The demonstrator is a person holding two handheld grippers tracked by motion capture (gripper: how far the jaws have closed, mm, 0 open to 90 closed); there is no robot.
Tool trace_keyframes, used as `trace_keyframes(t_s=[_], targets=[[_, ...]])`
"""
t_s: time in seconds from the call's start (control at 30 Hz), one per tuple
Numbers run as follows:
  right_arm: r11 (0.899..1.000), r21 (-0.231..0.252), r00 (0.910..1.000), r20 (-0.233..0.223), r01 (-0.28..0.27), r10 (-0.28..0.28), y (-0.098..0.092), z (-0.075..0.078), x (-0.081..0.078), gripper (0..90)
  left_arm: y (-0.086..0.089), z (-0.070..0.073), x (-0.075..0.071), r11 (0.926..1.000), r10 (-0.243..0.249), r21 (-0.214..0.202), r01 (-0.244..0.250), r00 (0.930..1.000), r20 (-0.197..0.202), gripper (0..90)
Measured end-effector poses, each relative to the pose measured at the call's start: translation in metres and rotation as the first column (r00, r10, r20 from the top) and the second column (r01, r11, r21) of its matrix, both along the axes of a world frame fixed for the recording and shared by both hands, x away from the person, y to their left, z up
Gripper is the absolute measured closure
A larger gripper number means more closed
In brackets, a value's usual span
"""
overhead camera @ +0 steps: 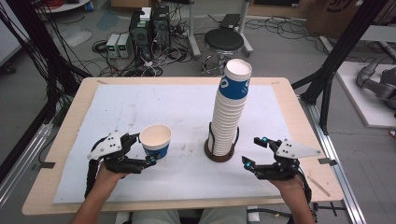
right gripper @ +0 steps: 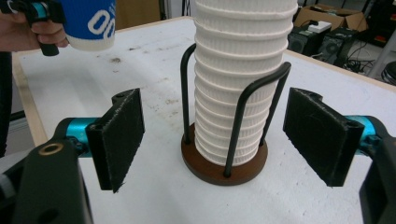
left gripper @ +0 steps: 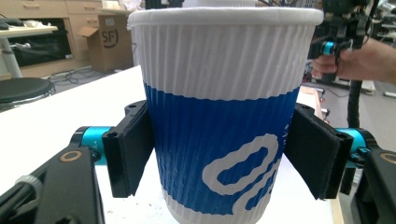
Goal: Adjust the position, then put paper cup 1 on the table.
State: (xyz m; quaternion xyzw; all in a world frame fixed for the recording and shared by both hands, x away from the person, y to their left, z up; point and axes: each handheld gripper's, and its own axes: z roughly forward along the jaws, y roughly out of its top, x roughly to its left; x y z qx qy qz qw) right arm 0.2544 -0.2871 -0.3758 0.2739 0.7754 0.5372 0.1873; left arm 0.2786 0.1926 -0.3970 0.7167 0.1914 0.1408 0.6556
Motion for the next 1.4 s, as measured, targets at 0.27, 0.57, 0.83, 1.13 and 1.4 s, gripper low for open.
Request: trace_keyframes(t_s=[0.27, 0.57, 0.83, 1.13, 1.4], targets=[[1.000, 0.001, 1.0000, 0.002, -0.001, 0.001, 0.002, 0.000, 0.001, 21.0, 0.003, 0.000, -0.001, 0.9996, 0.014, -0.026, -0.013, 0.9999, 0.007, 27.2], [1.000, 0.006, 1.0000, -0.005, 0.006, -0.006, 0.001, -0.002, 0.001, 21.0, 0.013, -0.003, 0.006, 0.9960, 0.035, -0.081, -0.036, 0.9993, -0.010, 27.2], [1.000, 0.002, 0.9999, -0.009, 0.009, -0.009, 0.000, -0.004, 0.000, 21.0, 0.023, -0.004, 0.028, 0.9849, 0.033, -0.170, -0.034, 0.9994, -0.010, 27.0], [1.000, 0.005, 0.9997, -0.013, 0.019, -0.019, -0.005, -0.005, -0.003, 21.0, 0.041, -0.005, 0.058, 0.9823, 0.121, -0.147, -0.117, 0.9924, 0.021, 27.0], [1.000, 0.005, 0.9996, -0.016, 0.024, -0.024, -0.005, -0.005, -0.003, 21.1, 0.055, -0.015, 0.075, 0.9736, 0.206, -0.106, -0.202, 0.9783, 0.025, 26.9]])
